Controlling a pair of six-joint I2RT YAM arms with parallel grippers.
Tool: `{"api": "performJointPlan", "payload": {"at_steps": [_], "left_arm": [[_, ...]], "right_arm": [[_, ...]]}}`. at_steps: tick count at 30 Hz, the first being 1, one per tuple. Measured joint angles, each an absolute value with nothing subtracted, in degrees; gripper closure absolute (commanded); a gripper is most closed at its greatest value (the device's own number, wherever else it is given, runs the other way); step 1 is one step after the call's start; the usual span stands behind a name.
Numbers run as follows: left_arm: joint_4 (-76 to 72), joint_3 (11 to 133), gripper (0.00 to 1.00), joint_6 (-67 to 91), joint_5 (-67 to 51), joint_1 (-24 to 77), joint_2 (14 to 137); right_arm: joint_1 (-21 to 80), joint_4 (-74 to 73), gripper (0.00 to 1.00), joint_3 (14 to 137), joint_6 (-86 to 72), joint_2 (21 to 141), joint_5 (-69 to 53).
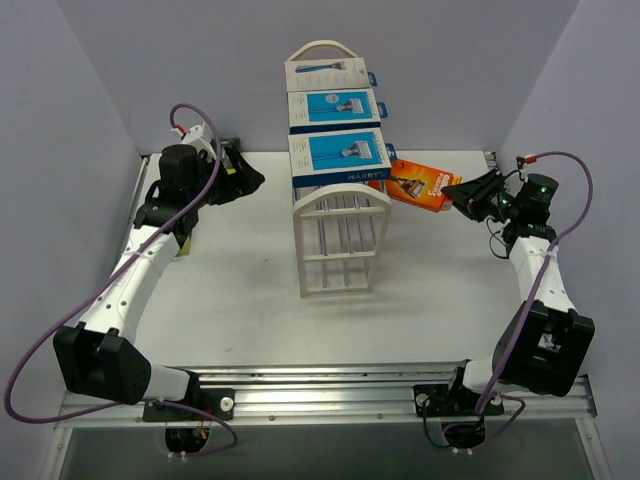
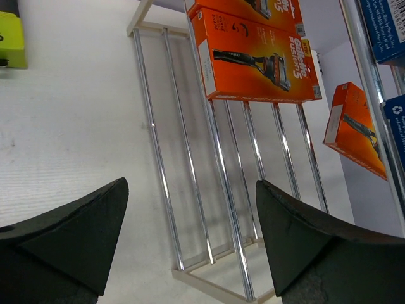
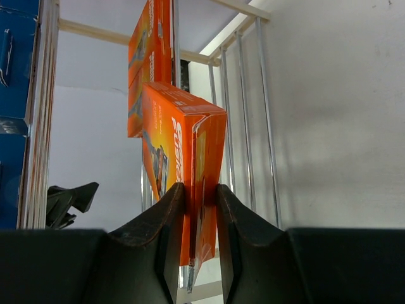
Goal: Place and organize the shaving razors onto the shelf
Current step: Place the shaving razor onto shelf
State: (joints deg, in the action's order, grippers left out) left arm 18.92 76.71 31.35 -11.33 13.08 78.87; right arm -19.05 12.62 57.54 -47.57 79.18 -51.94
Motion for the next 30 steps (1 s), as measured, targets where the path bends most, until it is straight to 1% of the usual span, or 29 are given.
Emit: {"api": "performJointPlan", "payload": {"at_steps": [9, 15, 23, 30], "left_arm": [[14.3, 73.4, 0.10, 31.3, -16.3, 12.3, 79.1], [13.4, 71.7, 0.10, 31.1, -17.1, 11.8, 78.1], [12.6, 71.4, 0.10, 30.9, -17.4, 11.8, 77.5], [12.2, 71.1, 0.10, 31.0, -18.5, 11.7, 77.5]], "right_arm": [[-18.2, 13.1, 1.00, 59.4, -47.5, 80.8, -54.0], [-17.1, 14.4, 1.00, 62.5, -47.9, 83.6, -56.0], [-10.6, 11.4, 1.00, 67.7, -43.4, 88.7, -56.4], [-5.7, 10.2, 1.00, 70.0, -40.3, 90.2, -57.1]]}}
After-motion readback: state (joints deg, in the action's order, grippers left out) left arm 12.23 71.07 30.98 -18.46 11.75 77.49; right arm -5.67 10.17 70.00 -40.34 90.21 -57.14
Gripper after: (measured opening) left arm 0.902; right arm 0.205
